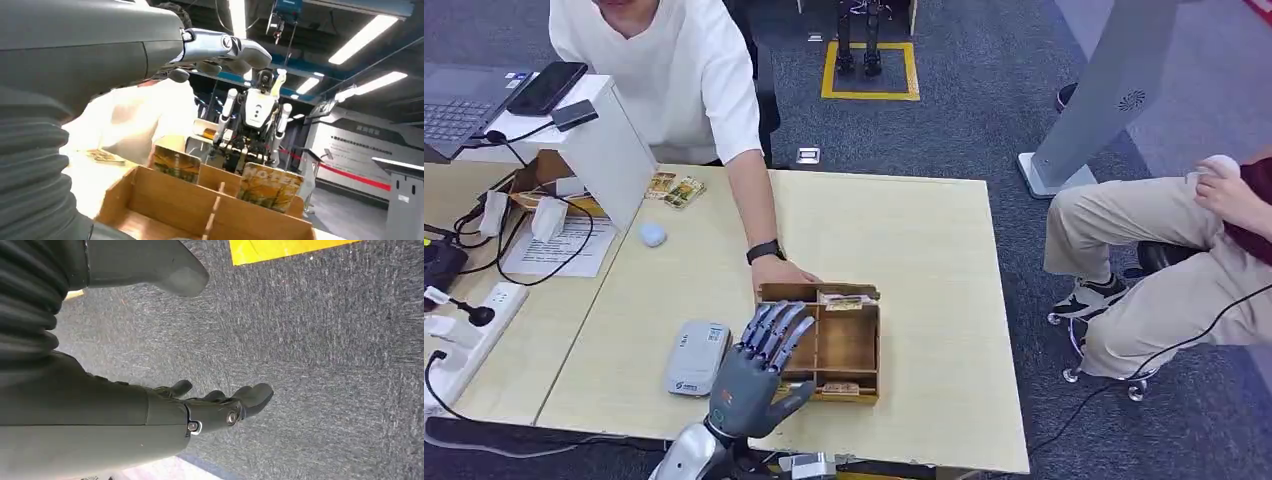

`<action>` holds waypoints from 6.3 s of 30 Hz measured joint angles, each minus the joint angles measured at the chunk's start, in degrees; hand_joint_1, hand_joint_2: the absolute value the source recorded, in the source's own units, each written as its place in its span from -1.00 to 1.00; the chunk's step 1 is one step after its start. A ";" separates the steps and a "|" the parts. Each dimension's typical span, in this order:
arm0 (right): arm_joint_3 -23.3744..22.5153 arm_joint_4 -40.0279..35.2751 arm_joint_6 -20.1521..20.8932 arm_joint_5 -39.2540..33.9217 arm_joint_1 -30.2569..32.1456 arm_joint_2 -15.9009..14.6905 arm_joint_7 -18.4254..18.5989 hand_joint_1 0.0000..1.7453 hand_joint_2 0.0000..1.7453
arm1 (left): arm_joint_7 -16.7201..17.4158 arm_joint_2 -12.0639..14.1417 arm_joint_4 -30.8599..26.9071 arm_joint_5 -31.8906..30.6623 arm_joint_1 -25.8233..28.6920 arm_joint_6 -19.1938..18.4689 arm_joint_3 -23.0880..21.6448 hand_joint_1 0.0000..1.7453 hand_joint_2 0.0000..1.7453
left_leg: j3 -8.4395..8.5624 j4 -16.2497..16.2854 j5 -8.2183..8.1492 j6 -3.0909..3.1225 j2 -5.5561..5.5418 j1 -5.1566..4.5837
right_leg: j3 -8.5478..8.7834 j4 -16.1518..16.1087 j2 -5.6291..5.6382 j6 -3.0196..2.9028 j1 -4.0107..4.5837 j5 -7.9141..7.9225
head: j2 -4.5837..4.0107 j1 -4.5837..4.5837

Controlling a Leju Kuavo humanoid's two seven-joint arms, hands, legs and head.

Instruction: Pass the card to the sensor for recognition and then transmit it.

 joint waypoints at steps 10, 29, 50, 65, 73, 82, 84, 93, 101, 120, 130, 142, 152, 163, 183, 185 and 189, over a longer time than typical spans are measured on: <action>0.50 -0.04 0.00 -0.20 -0.01 0.00 0.24 -1.00 1.00 | 1.27 1.51 2.08 -0.79 -0.88 -0.28 -0.24 -1.00 1.00 | 0.01 0.00 0.00 0.00 0.00 0.01 | 0.00 0.00 0.00 0.00 0.00 0.00 | 0.00 0.00; 1.70 -0.04 -0.02 -1.20 -0.01 0.00 0.72 -1.00 1.00 | 2.27 3.50 4.46 -0.42 -1.38 -2.25 -1.95 -1.00 1.00 | 0.00 0.00 0.00 0.00 0.00 0.01 | 0.00 0.00 0.00 0.00 0.00 0.00 | 0.00 0.00; 3.13 -0.04 -0.02 -1.79 -0.01 -0.02 0.87 -1.00 1.00 | 8.74 4.26 6.45 -8.92 -1.92 -1.29 -1.95 -1.00 1.00 | 0.00 0.00 0.00 0.00 0.00 0.01 | 0.00 0.00 0.00 0.00 0.00 0.00 | 0.00 0.02; 3.13 -0.04 -0.02 -1.86 -0.02 -0.02 0.85 -1.00 1.00 | 9.55 4.22 6.75 -9.53 -2.02 -1.31 -1.94 0.10 1.00 | 0.01 0.00 0.00 0.00 0.00 0.00 | 0.00 0.00 0.00 0.00 0.00 0.00 | 0.02 0.00; 3.23 -0.04 -0.02 -1.95 -0.03 -0.02 0.85 -1.00 1.00 | 9.66 4.17 7.10 -9.35 -2.08 -1.35 -1.95 -0.32 1.00 | 0.01 0.00 0.00 0.00 0.00 0.01 | 0.00 0.00 0.00 0.00 0.00 0.00 | 0.00 0.00; 3.45 -0.04 0.00 -2.36 -0.06 -0.02 0.85 -1.00 1.00 | 9.66 4.11 7.21 -8.53 -2.12 -1.62 -1.99 -0.52 1.00 | 0.03 0.00 0.01 0.00 0.00 0.00 | 0.03 0.00 0.00 0.00 0.00 0.00 | 0.00 0.02; 3.58 -0.04 0.00 -2.36 -0.06 -0.02 0.85 -1.00 1.00 | 9.66 4.11 7.21 -8.50 -2.12 -1.64 -2.01 -0.52 1.00 | 0.04 0.00 0.01 0.00 0.00 0.00 | 0.03 0.00 0.00 0.00 0.00 0.01 | 0.02 0.02; 3.98 -0.04 0.00 -2.71 -0.06 -0.02 0.81 -1.00 1.00 | 9.49 4.13 7.82 -7.96 -2.04 -2.27 -2.34 1.00 1.00 | 0.05 0.00 0.01 0.00 0.00 0.00 | 0.05 0.01 0.00 -0.02 0.00 0.02 | 0.00 0.02; 4.09 -0.04 0.00 -2.97 -0.08 0.00 0.22 -1.00 1.00 | 9.44 4.22 8.63 -7.82 -2.00 -4.02 -2.93 1.00 1.00 | 0.04 0.00 0.01 0.00 0.00 0.00 | 0.04 0.00 0.00 -0.02 0.00 0.01 | 0.02 0.00; 4.48 -0.04 0.00 -3.13 -0.13 0.04 -0.20 -1.00 1.00 | 9.75 4.20 9.94 -8.15 -2.39 -4.13 -3.52 1.00 1.00 | 0.10 0.00 0.01 0.00 0.00 0.00 | 0.11 0.00 -0.01 -0.02 0.00 0.02 | 0.00 0.02; 4.74 -0.04 0.00 -4.90 -0.05 0.11 -0.57 -1.00 1.00 | -4.11 1.72 4.84 0.91 0.40 -0.15 -0.26 1.00 1.00 | 0.05 0.01 0.01 0.00 -0.05 0.01 | 0.07 0.00 -0.06 -0.02 -0.01 0.02 | 0.02 0.04; 4.11 0.04 -0.02 -6.64 0.10 0.00 -1.38 -1.00 1.00 | -15.74 -8.68 -8.15 34.16 1.45 -0.59 9.57 1.00 1.00 | 0.07 0.01 0.02 0.00 -0.04 -0.01 | 0.08 0.00 -0.06 -0.03 0.00 0.05 | 0.02 0.02; 4.00 0.04 -0.02 -4.90 0.01 -0.09 -0.57 -1.00 1.00 | -11.79 -8.57 -11.06 40.46 -3.12 -1.75 9.68 1.00 1.00 | 0.07 0.01 0.03 0.00 -0.04 0.00 | 0.09 0.00 -0.07 -0.03 0.00 0.05 | 0.02 0.02; 3.93 0.04 -0.02 -1.16 -1.02 -0.13 1.88 -1.00 1.00 | 4.55 -6.84 -5.85 35.58 -17.89 -4.61 12.15 1.00 1.00 | 0.07 0.02 0.13 -0.03 -0.05 -0.01 | 0.09 0.02 -0.06 -0.02 0.00 0.17 | 0.00 0.02; 4.13 0.02 0.00 1.75 -1.38 0.90 3.06 -1.00 1.00 | 16.94 -4.17 12.39 11.93 -30.44 -1.11 13.44 1.00 1.00 | 0.05 0.02 0.13 -0.04 -0.02 0.00 | 0.06 0.04 -0.01 -0.02 0.00 0.16 | 0.00 0.02; 4.17 0.00 0.00 1.99 -1.40 0.94 3.10 -1.00 1.00 | 18.60 -4.07 13.03 8.49 -30.55 -1.29 13.44 1.00 1.00 | 0.05 0.02 0.13 -0.04 -0.02 0.00 | 0.05 0.04 0.00 -0.02 0.00 0.16 | 0.02 0.02; 4.48 -0.18 0.00 2.21 -1.39 0.94 3.13 -1.00 1.00 | 19.74 -3.83 14.64 5.07 -30.48 -1.51 13.44 -1.00 1.00 | 0.04 0.02 0.13 -0.04 0.00 0.00 | 0.03 0.04 0.02 -0.02 0.01 0.17 | 0.02 0.02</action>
